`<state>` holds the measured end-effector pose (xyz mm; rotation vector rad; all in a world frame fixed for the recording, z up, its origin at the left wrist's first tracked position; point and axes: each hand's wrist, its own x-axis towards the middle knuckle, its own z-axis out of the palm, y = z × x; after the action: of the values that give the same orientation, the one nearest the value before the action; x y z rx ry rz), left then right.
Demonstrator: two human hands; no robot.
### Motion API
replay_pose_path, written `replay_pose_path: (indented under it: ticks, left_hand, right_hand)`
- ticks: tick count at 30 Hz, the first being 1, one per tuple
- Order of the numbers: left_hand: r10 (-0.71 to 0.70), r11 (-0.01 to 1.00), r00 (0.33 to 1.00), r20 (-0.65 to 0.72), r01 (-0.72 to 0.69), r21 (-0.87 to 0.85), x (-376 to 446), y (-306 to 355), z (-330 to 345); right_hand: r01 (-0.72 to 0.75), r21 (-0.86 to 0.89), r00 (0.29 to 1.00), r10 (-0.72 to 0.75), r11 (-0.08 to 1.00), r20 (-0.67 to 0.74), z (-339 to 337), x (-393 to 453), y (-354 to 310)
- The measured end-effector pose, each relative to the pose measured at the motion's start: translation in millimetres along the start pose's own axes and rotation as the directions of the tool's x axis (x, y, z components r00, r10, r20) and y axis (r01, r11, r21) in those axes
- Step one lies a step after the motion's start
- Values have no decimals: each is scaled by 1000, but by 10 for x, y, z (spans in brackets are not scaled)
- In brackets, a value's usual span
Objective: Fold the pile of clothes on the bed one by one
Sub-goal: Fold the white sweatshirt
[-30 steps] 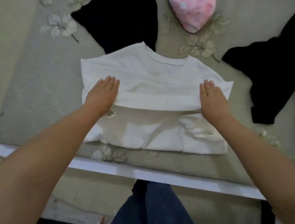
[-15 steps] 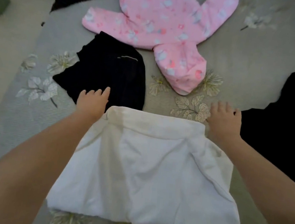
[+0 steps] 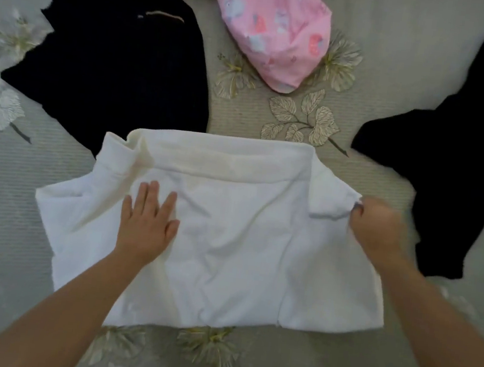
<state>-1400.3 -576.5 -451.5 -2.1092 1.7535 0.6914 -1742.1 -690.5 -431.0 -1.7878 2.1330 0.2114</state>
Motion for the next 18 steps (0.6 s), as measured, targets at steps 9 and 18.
replay_pose_path:
  ticks: [9,18]
  left_hand:
    - [69,993,982,-178,-84,-77,219,154,-95]
    - [-293,956,912,-286,277,-98,277,-838,-126]
  right_hand:
    - [4,-33,993,-8,999,-121,34,-30,-102]
    - [291,-223,927,-217,930,306,481,-249,-175]
